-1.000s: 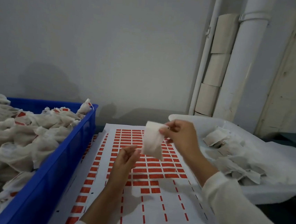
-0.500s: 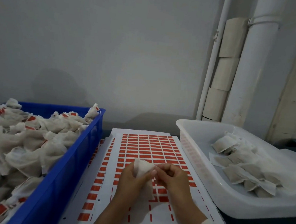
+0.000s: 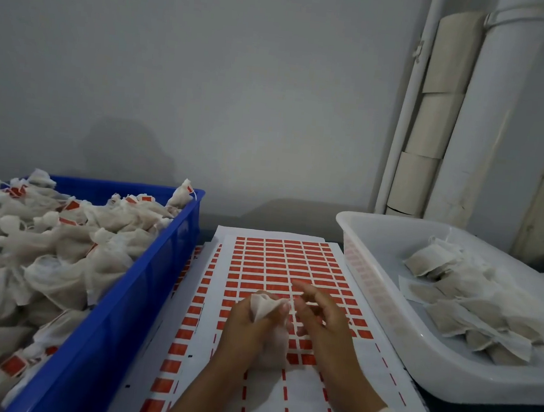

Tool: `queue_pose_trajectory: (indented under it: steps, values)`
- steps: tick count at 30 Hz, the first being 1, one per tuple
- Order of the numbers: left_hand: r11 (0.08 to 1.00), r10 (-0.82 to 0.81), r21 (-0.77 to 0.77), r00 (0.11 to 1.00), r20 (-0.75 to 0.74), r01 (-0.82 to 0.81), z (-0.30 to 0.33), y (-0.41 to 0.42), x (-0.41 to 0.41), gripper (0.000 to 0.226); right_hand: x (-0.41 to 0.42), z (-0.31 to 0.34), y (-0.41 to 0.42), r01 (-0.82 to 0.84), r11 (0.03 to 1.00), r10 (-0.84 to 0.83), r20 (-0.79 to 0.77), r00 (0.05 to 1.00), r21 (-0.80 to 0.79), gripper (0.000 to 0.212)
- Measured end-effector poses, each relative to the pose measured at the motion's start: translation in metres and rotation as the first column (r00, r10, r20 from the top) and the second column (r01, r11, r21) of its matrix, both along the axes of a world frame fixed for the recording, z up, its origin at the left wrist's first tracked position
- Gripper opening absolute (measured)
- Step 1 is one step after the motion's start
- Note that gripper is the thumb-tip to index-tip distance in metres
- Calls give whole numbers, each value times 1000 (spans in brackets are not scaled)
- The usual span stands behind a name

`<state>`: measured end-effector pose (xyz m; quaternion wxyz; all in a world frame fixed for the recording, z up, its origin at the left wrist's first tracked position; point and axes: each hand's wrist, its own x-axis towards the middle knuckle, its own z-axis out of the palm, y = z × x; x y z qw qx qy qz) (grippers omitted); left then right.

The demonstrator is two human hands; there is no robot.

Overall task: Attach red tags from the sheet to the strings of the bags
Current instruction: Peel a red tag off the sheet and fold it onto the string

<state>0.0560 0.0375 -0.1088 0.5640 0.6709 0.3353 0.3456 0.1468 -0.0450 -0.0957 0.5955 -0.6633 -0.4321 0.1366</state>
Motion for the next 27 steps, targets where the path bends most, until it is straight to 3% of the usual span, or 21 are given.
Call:
queue_pose_trajectory:
  steps: [3, 6, 14, 20, 27]
  values:
    - [1000, -11, 21, 1000, 16, 10, 0, -3, -2, 9, -3, -3, 1, -52, 999, 52, 28, 998, 1, 25]
    - [998, 39, 54, 999, -30, -37, -2, -4, -2, 19, 0, -6, 1, -60, 998, 60, 9, 998, 18, 9]
    - [989, 113, 101, 992, -55, -107, -1, -6, -1, 37, 2, -5, -3, 25, 999, -29, 223, 974, 20, 8]
    - [966, 189, 183, 982, -20, -182, 0, -10, -2, 29, 1, -4, -4, 122, 993, -108, 459, 882, -1, 9]
    - [957, 191, 202, 977, 90, -206, 5, -12, -5, 20, -3, 3, -5, 157, 988, -137, 539, 831, 10, 14]
